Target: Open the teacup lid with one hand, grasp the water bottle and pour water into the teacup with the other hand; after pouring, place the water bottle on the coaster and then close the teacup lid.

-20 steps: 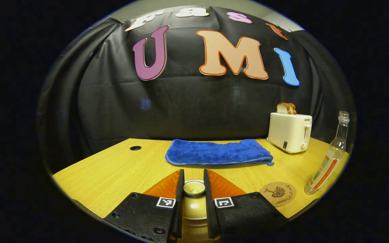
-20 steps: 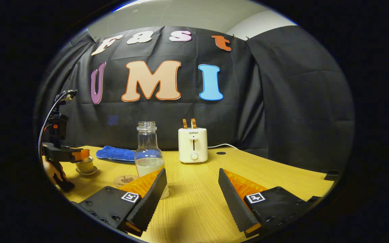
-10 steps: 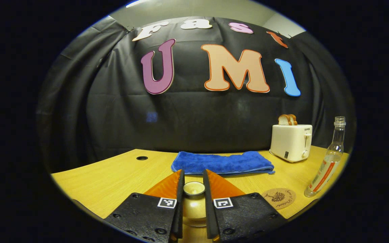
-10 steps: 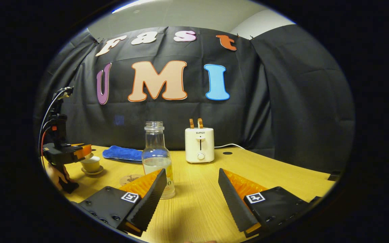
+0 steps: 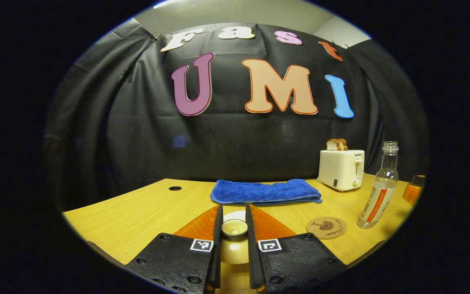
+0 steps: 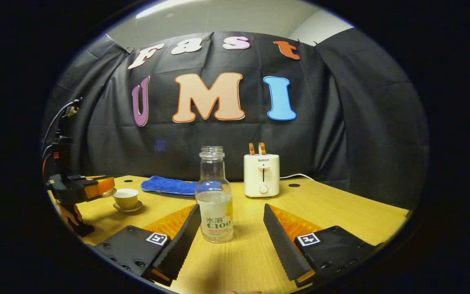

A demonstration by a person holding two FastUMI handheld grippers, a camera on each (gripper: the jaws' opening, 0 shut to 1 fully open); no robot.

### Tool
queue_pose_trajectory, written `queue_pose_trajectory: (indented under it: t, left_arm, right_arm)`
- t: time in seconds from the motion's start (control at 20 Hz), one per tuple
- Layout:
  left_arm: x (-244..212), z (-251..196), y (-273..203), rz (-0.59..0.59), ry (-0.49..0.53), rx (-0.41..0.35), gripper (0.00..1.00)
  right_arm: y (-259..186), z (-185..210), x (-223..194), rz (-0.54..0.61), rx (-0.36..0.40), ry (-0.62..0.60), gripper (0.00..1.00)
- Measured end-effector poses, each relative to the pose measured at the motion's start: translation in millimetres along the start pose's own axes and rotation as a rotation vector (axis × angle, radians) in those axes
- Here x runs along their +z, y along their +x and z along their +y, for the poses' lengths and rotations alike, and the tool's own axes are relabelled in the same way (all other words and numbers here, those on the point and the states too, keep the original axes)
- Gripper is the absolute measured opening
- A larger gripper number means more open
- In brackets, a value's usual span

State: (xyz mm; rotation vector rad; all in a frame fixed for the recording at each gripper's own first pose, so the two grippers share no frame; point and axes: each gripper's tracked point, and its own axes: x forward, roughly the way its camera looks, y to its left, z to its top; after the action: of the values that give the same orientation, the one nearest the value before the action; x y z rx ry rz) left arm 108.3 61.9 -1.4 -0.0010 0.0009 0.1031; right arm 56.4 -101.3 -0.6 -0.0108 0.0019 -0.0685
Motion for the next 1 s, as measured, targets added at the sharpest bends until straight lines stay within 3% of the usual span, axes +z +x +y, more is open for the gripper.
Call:
queue_pose_trajectory:
  t: [0.25, 0.55, 0.6, 0.85, 1.0]
  left_arm:
    - [1, 10, -36, -0.002, 0.001, -0.025, 0.25]
    - [1, 22, -66, -0.004, 0.004, -0.031, 0.25]
    - [1, 23, -70, -0.003, 0.002, -0.037, 0.25]
    - [1, 34, -86, -0.005, 0.004, -0.037, 0.25]
    - [1, 32, -92, -0.004, 0.005, -0.071, 0.25]
  right_arm:
    - [19, 17, -1, 0.004, 0.018, 0.000, 0.98]
    - [42, 25, -3, 0.010, 0.013, 0.002, 0.94]
    - [46, 26, -3, 0.007, 0.007, 0.001, 0.98]
    - [71, 29, -6, 0.025, -0.005, -0.001, 0.94]
    - [81, 35, -6, 0.021, 0.005, 0.000, 0.98]
